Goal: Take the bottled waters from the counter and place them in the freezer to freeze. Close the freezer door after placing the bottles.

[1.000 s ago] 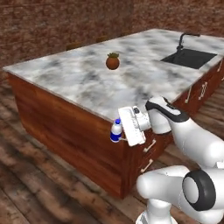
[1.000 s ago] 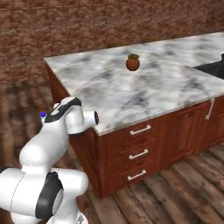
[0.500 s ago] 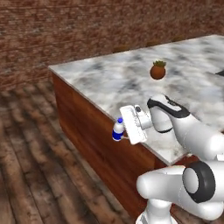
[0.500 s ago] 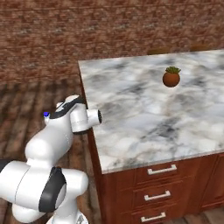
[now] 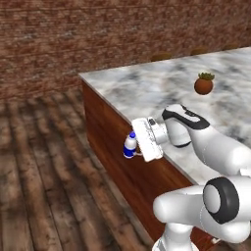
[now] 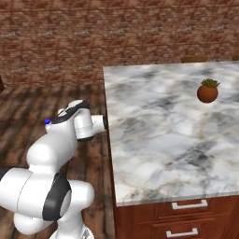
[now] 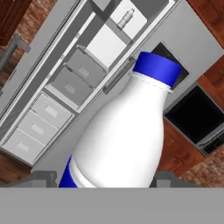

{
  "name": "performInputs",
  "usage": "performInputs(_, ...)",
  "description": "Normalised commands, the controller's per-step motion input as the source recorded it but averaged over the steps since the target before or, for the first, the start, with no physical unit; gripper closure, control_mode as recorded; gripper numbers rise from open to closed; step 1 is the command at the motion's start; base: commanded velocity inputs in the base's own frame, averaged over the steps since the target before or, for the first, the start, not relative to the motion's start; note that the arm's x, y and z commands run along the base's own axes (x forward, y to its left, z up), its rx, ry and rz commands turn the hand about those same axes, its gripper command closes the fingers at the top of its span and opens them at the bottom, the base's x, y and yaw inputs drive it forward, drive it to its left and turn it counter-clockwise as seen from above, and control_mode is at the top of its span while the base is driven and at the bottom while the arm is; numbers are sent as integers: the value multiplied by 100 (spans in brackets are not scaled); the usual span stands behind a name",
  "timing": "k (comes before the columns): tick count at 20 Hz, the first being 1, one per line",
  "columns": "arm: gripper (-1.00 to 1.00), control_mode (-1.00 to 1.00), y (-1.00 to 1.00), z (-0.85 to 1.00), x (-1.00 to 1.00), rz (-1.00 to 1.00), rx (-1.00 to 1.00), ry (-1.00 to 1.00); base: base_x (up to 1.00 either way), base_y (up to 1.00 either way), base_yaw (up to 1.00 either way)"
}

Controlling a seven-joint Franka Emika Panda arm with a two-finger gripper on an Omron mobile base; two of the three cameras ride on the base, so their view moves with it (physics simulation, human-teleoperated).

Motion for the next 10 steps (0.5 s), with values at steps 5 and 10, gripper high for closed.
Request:
performInputs(5,100,100,0,0,0,0,0,0,87,55,28)
performInputs(10,100,100,0,0,0,0,0,0,22,61,19)
